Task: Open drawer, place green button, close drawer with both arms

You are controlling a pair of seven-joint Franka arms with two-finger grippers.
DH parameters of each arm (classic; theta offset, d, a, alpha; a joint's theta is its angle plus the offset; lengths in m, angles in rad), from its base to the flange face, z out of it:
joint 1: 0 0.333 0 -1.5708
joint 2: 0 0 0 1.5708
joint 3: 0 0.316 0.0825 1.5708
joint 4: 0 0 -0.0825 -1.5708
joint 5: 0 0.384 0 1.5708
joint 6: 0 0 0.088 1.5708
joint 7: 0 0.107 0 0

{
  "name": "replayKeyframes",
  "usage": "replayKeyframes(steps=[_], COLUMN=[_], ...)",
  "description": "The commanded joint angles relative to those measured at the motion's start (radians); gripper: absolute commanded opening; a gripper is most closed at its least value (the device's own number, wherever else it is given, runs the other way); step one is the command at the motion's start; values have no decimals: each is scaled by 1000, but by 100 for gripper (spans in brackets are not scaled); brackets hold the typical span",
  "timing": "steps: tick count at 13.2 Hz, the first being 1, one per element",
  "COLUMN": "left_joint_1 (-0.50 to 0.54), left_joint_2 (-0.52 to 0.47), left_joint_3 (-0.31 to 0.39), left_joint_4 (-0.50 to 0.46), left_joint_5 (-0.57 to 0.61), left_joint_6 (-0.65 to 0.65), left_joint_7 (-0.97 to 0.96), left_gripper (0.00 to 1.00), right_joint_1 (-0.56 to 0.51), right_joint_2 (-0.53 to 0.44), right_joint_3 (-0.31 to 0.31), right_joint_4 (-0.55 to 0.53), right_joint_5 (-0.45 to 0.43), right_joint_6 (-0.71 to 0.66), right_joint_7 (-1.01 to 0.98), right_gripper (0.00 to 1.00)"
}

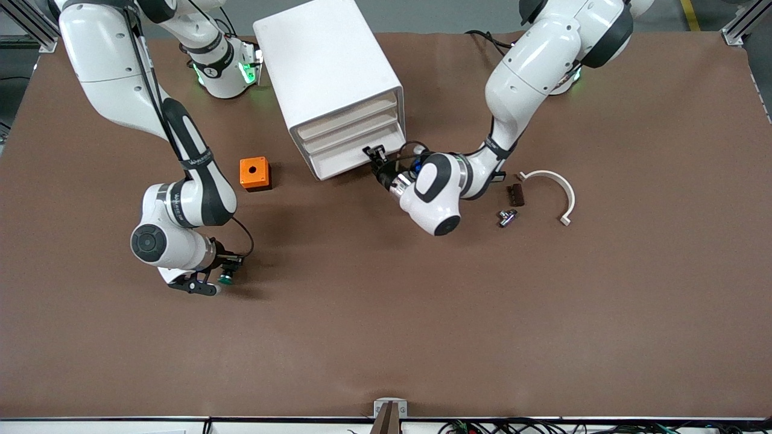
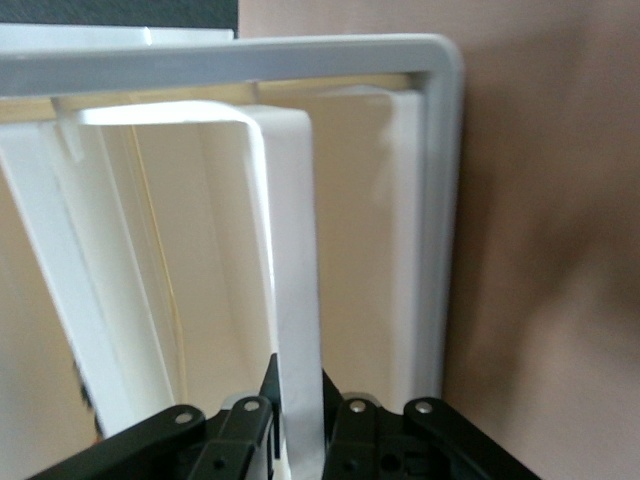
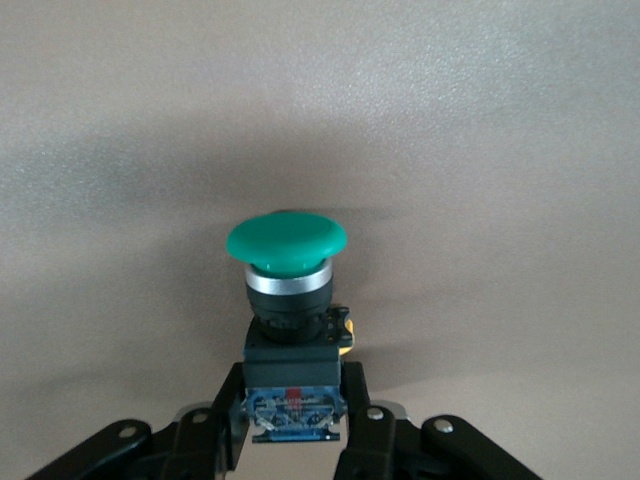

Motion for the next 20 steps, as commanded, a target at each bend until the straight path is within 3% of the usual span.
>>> replayKeyframes(steps=[1,8,9,11,16,20], left_joint_1=[7,9,9,13,21,59], left_joint_2=[9,11,12,11,-20,-70], left_joint_3=[51,158,170,170,201,229], left_joint_4=[63,108,108,108,118,168], left_joint_5=[-7,-5,-5,-5,13,172], left_joint_6=[5,7,7,7,-1,-13], left_joint_7=[63,184,207,216,212,215], left_gripper=[0,0,10,99,100,100], right_joint_1=[11,80,98,178,400,470], right_joint_2=[-15,-173,-208,-279,-346,-336], right_joint_3=[-3,-3,0,1,7,6], right_joint_4=[16,106,106,106,106,101], right_joint_5=[-9,-40,-68,-79,-52,131], right_joint_6=[-36,-458,-502,-614,-693,-606], right_joint_7=[14,149,208,371,819,1077], right_gripper=[24,24,24,24,24,24])
